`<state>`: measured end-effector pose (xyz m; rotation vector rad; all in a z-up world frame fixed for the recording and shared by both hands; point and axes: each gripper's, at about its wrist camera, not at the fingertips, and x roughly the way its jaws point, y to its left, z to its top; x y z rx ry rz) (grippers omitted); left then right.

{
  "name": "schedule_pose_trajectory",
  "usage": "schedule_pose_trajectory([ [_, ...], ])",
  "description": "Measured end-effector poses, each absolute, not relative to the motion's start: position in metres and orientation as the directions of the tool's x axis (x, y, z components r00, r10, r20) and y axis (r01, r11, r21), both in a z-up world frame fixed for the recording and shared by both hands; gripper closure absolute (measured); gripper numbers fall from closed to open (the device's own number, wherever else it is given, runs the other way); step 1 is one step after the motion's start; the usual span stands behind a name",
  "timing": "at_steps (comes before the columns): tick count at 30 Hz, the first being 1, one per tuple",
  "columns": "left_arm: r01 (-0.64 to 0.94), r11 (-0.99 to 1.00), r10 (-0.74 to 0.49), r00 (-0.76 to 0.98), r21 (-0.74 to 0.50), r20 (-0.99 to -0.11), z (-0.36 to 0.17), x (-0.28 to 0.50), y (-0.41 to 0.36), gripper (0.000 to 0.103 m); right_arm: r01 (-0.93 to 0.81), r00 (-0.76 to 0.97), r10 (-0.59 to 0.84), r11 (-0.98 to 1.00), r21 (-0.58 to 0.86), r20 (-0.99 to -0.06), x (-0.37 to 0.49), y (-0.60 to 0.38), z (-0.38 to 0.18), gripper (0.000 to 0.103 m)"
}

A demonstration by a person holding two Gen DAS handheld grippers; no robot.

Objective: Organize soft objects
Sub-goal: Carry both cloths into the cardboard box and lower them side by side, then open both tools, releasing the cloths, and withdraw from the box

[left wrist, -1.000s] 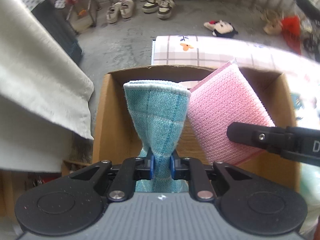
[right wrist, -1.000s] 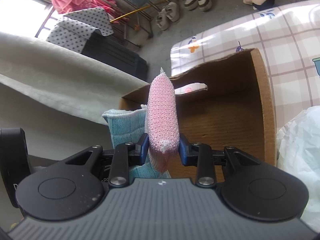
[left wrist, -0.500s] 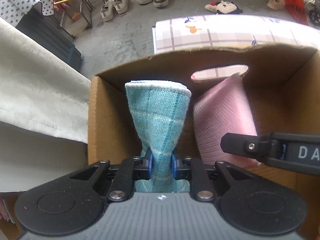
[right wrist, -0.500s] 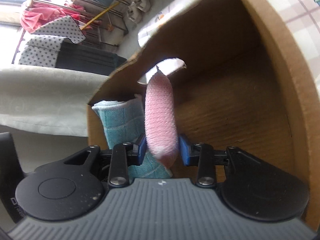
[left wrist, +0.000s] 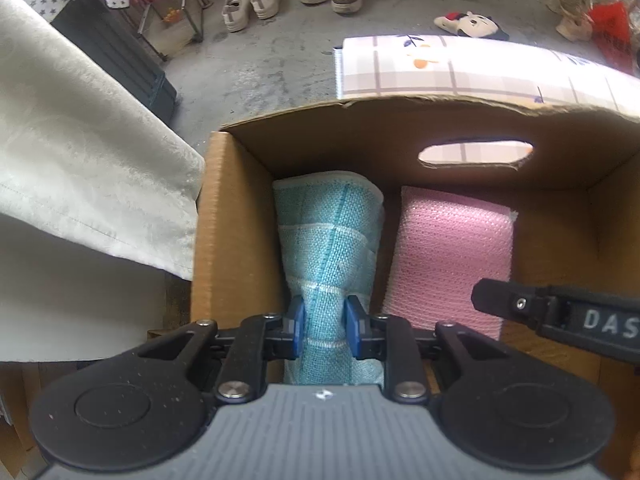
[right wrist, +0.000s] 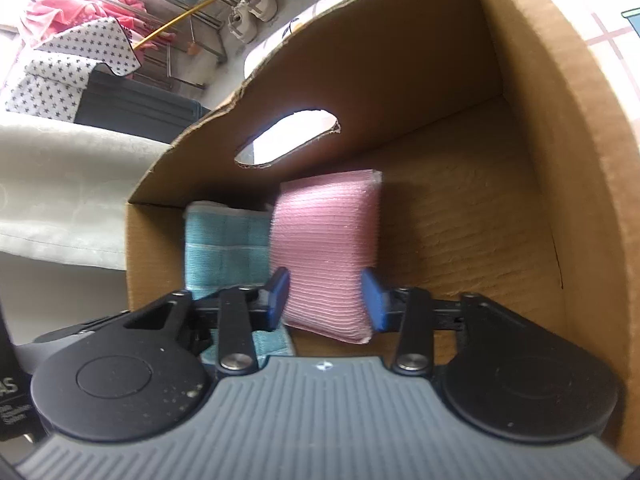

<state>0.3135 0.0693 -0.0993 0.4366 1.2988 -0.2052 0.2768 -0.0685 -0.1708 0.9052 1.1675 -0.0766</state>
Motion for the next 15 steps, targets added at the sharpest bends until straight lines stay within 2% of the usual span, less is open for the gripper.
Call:
schedule_pose_trajectory([
  [5, 0.369, 0.904, 0.110, 0.287, 0.216, -0.952, -0.094, 0.312, 0.073, 0.073, 0.467, 0.399, 0.401, 0.685, 0.559, -0.825, 0.283, -0.068, -0.180, 0.078],
  [12, 0.356, 0.908, 0.110, 0.307, 0.221, -0.945, -0.086, 0.315, 0.076, 0.070, 0.408, 0.366, 0.444, 0.713, 0.570, -0.818, 0.300, -0.059, -0.186, 0.078],
  [15, 0.360, 0.907, 0.105, 0.312, 0.220, -0.944, -0.085, 0.314, 0.075, 0.066, 0.385, 0.354, 0.448, 0.730, 0.564, -0.821, 0.307, -0.054, -0.187, 0.076],
])
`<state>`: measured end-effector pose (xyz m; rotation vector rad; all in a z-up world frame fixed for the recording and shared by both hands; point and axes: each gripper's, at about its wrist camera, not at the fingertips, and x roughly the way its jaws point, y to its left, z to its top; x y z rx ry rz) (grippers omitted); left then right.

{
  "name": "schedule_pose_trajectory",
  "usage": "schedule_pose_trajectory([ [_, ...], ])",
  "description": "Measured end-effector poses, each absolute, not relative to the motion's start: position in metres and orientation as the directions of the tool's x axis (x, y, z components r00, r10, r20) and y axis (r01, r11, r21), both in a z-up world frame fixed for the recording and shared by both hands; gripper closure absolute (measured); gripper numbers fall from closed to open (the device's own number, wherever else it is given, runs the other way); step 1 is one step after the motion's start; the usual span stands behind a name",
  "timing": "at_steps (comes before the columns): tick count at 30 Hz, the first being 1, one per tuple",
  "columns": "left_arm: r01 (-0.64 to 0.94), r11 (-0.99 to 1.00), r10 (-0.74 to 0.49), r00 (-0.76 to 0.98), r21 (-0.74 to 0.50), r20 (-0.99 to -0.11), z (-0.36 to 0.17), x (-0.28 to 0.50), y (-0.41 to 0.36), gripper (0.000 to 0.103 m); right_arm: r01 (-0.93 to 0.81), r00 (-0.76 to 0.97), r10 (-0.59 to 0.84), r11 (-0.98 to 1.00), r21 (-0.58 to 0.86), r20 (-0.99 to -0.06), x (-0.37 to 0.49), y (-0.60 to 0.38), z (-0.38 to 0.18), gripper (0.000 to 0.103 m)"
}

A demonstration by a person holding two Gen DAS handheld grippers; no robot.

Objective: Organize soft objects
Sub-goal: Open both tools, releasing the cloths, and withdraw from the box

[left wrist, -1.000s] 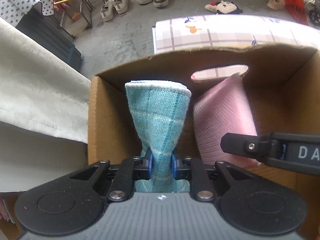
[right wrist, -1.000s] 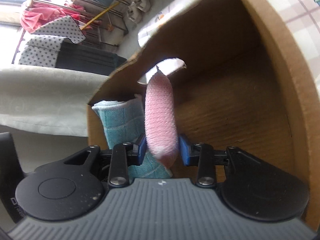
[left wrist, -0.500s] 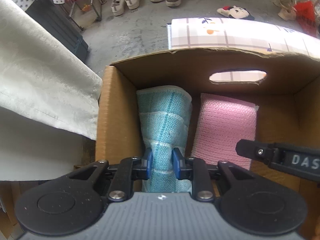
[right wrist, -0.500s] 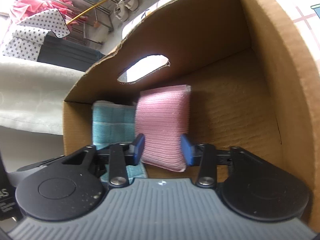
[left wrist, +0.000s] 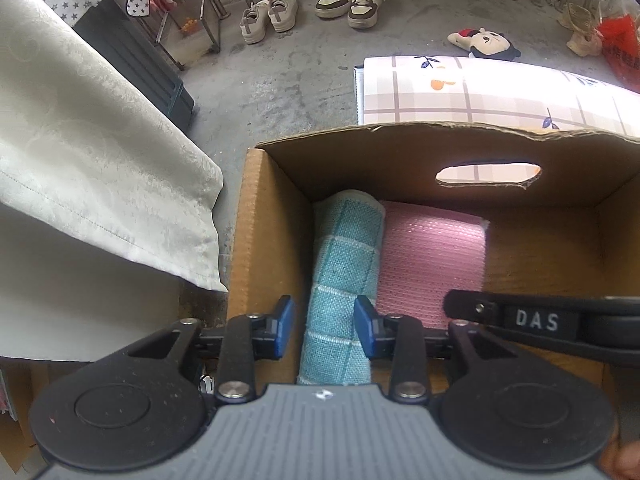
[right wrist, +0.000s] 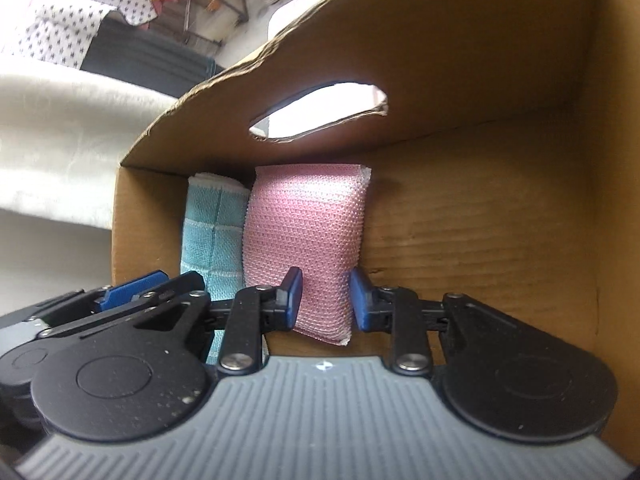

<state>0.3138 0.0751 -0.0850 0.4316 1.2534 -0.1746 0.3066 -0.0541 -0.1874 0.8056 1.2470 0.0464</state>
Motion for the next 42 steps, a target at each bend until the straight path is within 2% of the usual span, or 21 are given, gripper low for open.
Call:
schedule_pose_trajectory([
  [4, 0.361, 0.907, 0.097, 0.320, 0.216, -0.943, -0.084, 0.311, 0.072, 0.056, 0.361, 0.360, 0.443, 0.746, 0.560, -0.821, 0.311, -0.056, -0.185, 0.074],
  [11, 0.364, 0.903, 0.098, 0.343, 0.229, -0.934, -0.078, 0.303, 0.067, 0.043, 0.362, 0.398, 0.441, 0.730, 0.579, -0.804, 0.304, -0.066, -0.172, 0.063],
  [15, 0.357, 0.907, 0.087, 0.357, 0.222, -0.930, -0.072, 0.300, 0.068, 0.039, 0.354, 0.422, 0.442, 0.723, 0.593, -0.792, 0.300, -0.067, -0.164, 0.062],
  [17, 0.351, 0.911, 0.078, 0.363, 0.214, -0.928, -0.067, 0.299, 0.068, 0.033, 0.346, 0.450, 0.451, 0.708, 0.616, -0.771, 0.295, -0.072, -0.157, 0.061],
  [22, 0.337, 0.923, 0.043, 0.388, 0.185, -0.921, -0.051, 0.289, 0.068, 0.020, 0.286, 0.532, 0.487, 0.667, 0.688, -0.693, 0.287, -0.082, -0.135, 0.046],
  [24, 0.326, 0.932, 0.020, 0.392, 0.160, -0.920, -0.042, 0.284, 0.069, 0.017, 0.269, 0.556, 0.502, 0.646, 0.715, -0.663, 0.283, -0.087, -0.126, 0.032],
  [26, 0.313, 0.944, -0.031, 0.393, 0.102, -0.919, -0.032, 0.276, 0.071, 0.014, 0.249, 0.587, 0.512, 0.623, 0.741, -0.627, 0.277, -0.094, -0.113, 0.023],
  [28, 0.306, 0.952, -0.102, 0.393, 0.025, -0.914, -0.021, 0.267, 0.075, 0.011, 0.222, 0.611, 0.525, 0.604, 0.765, -0.592, 0.271, -0.099, -0.100, 0.021],
  [32, 0.298, 0.954, -0.173, 0.421, -0.045, -0.890, -0.003, 0.239, 0.067, 0.010, 0.171, 0.650, 0.559, 0.551, 0.816, -0.514, 0.252, -0.115, -0.075, 0.017],
  [38, 0.366, 0.923, -0.288, 0.457, -0.117, -0.841, 0.030, 0.175, 0.027, 0.010, 0.097, 0.689, 0.588, 0.504, 0.858, -0.424, 0.184, -0.171, -0.029, 0.015],
  [42, 0.395, 0.902, -0.349, 0.432, -0.173, -0.832, 0.049, 0.129, -0.019, 0.010, 0.092, 0.699, 0.582, 0.503, 0.860, -0.415, 0.125, -0.229, -0.007, 0.015],
])
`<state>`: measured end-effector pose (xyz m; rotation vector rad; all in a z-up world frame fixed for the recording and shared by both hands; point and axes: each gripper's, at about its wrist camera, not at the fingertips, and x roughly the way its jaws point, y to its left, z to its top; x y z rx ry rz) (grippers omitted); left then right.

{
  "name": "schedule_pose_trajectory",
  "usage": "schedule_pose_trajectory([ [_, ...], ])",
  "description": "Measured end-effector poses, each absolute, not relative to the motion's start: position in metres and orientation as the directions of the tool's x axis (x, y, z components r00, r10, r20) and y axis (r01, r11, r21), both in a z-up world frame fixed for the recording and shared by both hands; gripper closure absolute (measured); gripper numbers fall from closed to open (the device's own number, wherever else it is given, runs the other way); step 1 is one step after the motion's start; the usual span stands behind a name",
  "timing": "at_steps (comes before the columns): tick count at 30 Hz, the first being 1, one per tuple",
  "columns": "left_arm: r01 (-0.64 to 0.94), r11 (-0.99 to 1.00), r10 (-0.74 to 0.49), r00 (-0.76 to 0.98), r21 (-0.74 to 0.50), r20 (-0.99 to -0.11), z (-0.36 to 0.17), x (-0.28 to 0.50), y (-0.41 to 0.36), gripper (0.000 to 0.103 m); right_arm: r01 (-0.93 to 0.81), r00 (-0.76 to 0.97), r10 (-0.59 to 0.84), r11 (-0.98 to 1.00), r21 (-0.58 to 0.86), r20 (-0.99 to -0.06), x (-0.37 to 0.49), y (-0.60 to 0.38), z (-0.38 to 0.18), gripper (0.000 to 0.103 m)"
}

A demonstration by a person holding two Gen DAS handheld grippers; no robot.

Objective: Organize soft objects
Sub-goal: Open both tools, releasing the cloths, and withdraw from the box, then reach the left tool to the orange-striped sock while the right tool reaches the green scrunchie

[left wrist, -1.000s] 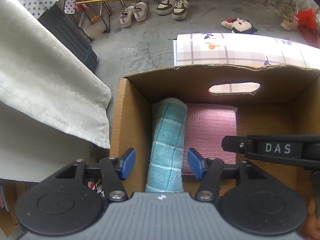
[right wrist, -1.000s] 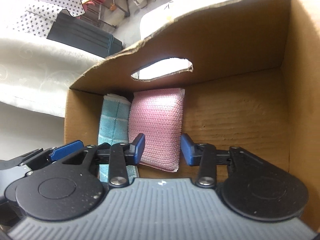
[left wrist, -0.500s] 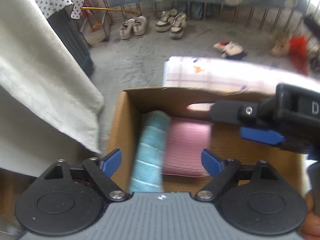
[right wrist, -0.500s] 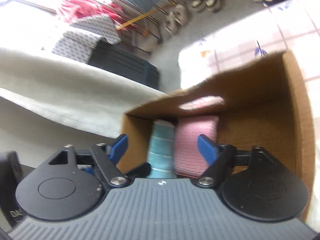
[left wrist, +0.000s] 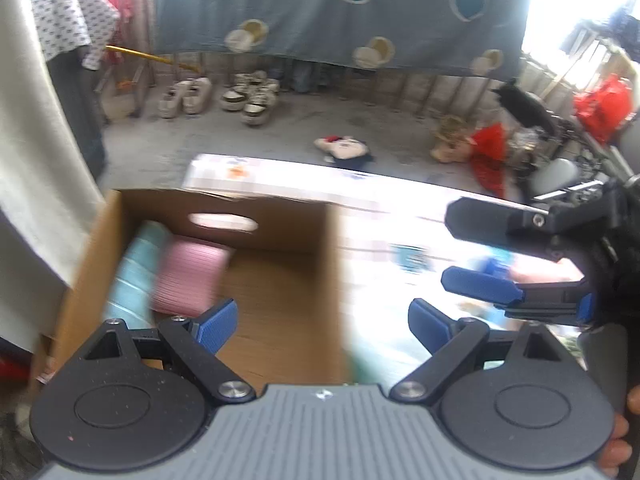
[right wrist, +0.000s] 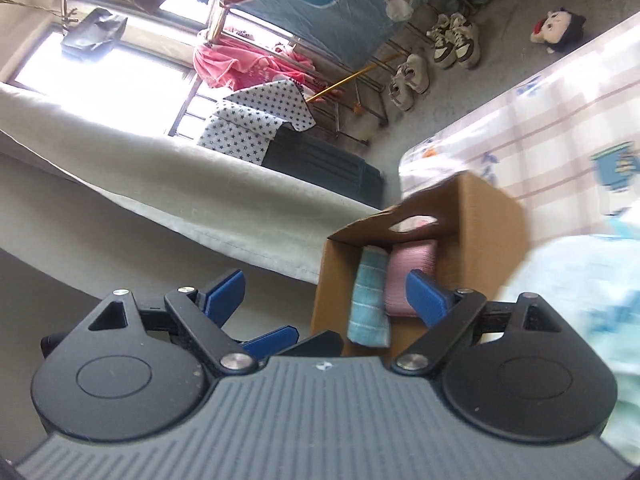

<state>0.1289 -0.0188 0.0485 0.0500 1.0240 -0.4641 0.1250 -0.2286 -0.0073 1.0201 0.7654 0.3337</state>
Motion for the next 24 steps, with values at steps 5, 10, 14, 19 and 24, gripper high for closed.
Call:
schedule_pose_trajectory([
  [5, 0.431, 0.874, -0.407, 0.396, -0.225, -0.823, 0.060, 0.073, -0.092, 0.010, 0.145, 0.701, 0.528, 0.552, 0.821, -0.479, 0.048, -0.320, 0.013, 0.015],
  [10, 0.451, 0.836, -0.481, 0.327, -0.313, -0.813, 0.047, 0.024, -0.169, 0.006, 0.245, 0.692, 0.405, 0.647, 0.722, -0.597, -0.025, -0.424, 0.021, 0.015],
  [14, 0.479, 0.831, -0.465, 0.320, -0.283, -0.825, 0.023, -0.004, -0.230, 0.004, 0.345, 0.644, 0.303, 0.705, 0.619, -0.703, -0.067, -0.495, 0.007, 0.015],
  [19, 0.527, 0.843, -0.328, 0.347, -0.106, -0.879, -0.025, -0.024, -0.290, 0.012, 0.377, 0.558, 0.261, 0.765, 0.521, -0.787, -0.087, -0.527, -0.027, 0.016],
  [24, 0.615, 0.785, -0.240, 0.407, 0.070, -0.881, -0.059, -0.035, -0.319, 0.024, 0.317, 0.483, 0.263, 0.837, 0.447, -0.835, -0.079, -0.510, -0.057, 0.027],
])
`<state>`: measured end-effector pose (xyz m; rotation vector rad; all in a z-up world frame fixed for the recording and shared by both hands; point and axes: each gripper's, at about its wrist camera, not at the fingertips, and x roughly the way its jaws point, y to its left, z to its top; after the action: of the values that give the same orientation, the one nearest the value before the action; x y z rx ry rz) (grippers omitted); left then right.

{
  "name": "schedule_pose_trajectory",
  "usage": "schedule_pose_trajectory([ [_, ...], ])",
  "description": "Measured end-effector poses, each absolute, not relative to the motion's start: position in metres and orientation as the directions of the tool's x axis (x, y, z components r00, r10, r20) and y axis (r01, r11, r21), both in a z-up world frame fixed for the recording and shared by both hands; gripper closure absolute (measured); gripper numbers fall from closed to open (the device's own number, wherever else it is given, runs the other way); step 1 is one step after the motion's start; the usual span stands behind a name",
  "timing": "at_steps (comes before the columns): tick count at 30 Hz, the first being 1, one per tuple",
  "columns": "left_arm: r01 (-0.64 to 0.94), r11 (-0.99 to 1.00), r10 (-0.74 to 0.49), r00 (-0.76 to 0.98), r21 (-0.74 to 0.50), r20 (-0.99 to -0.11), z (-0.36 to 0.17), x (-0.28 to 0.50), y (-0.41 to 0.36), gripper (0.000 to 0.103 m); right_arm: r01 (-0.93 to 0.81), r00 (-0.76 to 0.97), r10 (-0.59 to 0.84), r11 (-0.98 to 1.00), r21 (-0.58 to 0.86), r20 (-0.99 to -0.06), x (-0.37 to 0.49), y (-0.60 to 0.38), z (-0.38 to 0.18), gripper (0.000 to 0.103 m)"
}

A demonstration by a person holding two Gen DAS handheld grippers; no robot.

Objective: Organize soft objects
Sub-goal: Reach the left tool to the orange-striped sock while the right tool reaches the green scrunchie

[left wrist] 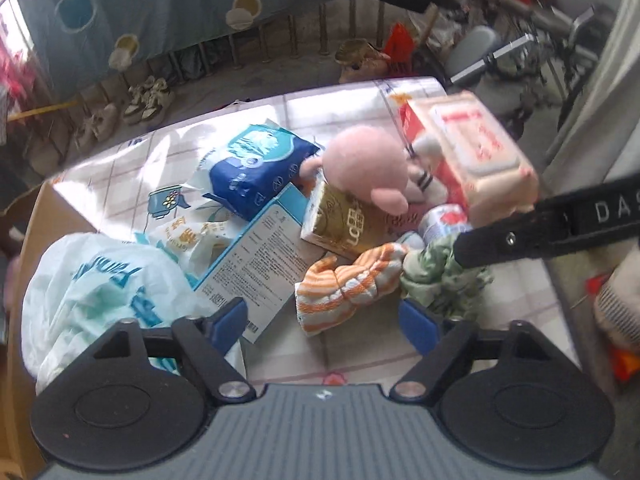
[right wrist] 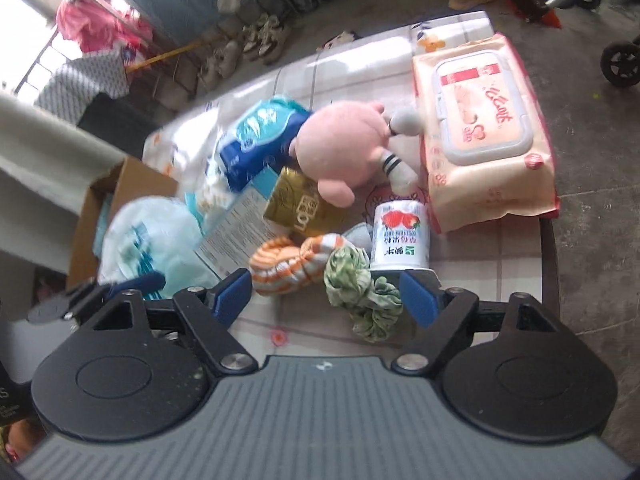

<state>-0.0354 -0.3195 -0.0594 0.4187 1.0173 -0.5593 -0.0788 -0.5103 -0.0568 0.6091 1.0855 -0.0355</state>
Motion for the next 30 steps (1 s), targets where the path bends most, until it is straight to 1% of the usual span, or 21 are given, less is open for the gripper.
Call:
schedule_pose_trajectory([
  [2, 0.647, 0.755, -0.221, 0.411, 0.111, -0.884, -0.071, -0.036, -0.326, 0.031, 0.305, 0.472, 0.260, 0.848, 0.433, -0.842, -0.074, -0.506, -0.064, 0.031],
  [4, 0.675, 0.720, -0.206, 0.432, 0.164, -0.878, -0.081, -0.037, -0.332, 0.032, 0.295, 0.458, 0.263, 0.856, 0.424, -0.849, -0.067, -0.505, -0.070, 0.038],
  [6, 0.710, 0.666, -0.196, 0.464, 0.230, -0.864, -0.088, -0.038, -0.339, 0.032, 0.277, 0.442, 0.262, 0.870, 0.408, -0.858, -0.062, -0.504, -0.074, 0.047],
  [9, 0.752, 0.591, -0.206, 0.492, 0.293, -0.846, -0.094, -0.040, -0.349, 0.031, 0.254, 0.424, 0.263, 0.884, 0.393, -0.867, -0.058, -0.504, -0.081, 0.053],
  [11, 0.786, 0.538, -0.213, 0.476, 0.305, -0.853, -0.101, -0.040, -0.357, 0.031, 0.244, 0.412, 0.266, 0.890, 0.386, -0.871, -0.057, -0.504, -0.085, 0.055],
  [13, 0.813, 0.490, -0.211, 0.461, 0.314, -0.862, -0.108, -0.040, -0.365, 0.031, 0.242, 0.399, 0.264, 0.893, 0.379, -0.878, -0.055, -0.503, -0.088, 0.060],
  [15, 0.829, 0.455, -0.198, 0.450, 0.325, -0.871, -0.117, -0.041, -0.372, 0.031, 0.237, 0.391, 0.274, 0.893, 0.384, -0.879, -0.053, -0.503, -0.091, 0.074],
  [18, 0.822, 0.455, -0.153, 0.452, 0.343, -0.879, -0.126, -0.041, -0.378, 0.031, 0.242, 0.387, 0.286, 0.886, 0.396, -0.877, -0.053, -0.504, -0.094, 0.086],
  [21, 0.806, 0.485, -0.129, 0.449, 0.339, -0.884, -0.129, -0.039, -0.377, 0.034, 0.256, 0.399, 0.310, 0.866, 0.430, -0.863, -0.055, -0.508, -0.094, 0.090],
  [22, 0.802, 0.490, -0.124, 0.452, 0.341, -0.883, -0.130, -0.038, -0.377, 0.038, 0.263, 0.404, 0.318, 0.858, 0.442, -0.858, -0.056, -0.509, -0.093, 0.091],
  [23, 0.796, 0.495, -0.117, 0.460, 0.350, -0.880, -0.131, -0.037, -0.377, 0.045, 0.275, 0.409, 0.328, 0.846, 0.457, -0.852, -0.058, -0.511, -0.093, 0.091],
  [25, 0.793, 0.500, -0.119, 0.462, 0.348, -0.879, -0.131, -0.035, -0.376, 0.046, 0.299, 0.419, 0.346, 0.821, 0.487, -0.840, -0.060, -0.514, -0.092, 0.092],
  [29, 0.802, 0.492, -0.137, 0.454, 0.337, -0.881, -0.128, -0.035, -0.370, 0.056, 0.333, 0.433, 0.363, 0.786, 0.521, -0.825, -0.065, -0.519, -0.090, 0.092],
  [30, 0.800, 0.504, -0.139, 0.448, 0.326, -0.883, -0.126, -0.036, -0.369, 0.057, 0.338, 0.436, 0.367, 0.779, 0.528, -0.821, -0.066, -0.520, -0.089, 0.092],
])
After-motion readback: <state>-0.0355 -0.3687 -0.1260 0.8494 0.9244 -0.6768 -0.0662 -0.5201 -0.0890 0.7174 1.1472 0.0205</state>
